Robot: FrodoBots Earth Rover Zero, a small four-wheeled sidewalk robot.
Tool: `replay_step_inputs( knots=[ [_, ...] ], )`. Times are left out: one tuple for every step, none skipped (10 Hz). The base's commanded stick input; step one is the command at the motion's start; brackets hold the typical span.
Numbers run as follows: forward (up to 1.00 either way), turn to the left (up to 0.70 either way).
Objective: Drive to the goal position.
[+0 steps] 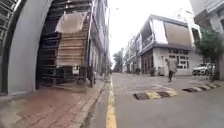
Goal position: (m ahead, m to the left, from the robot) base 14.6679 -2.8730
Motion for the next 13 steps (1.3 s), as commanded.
replay_step_inputs(
  knots=[
    [0.48,0.0],
    [0.48,0.0],
    [0.48,0.0],
    [0.48,0.0],
    [0.48,0.0],
    [0.48,0.0],
    [0.48,-0.18],
    [0.48,-0.38],
    [0.48,-0.41],
    [0.48,-0.1],
    [0.48,0.0],
    [0.48,0.0],
    [0.48,0.0]
  ],
)
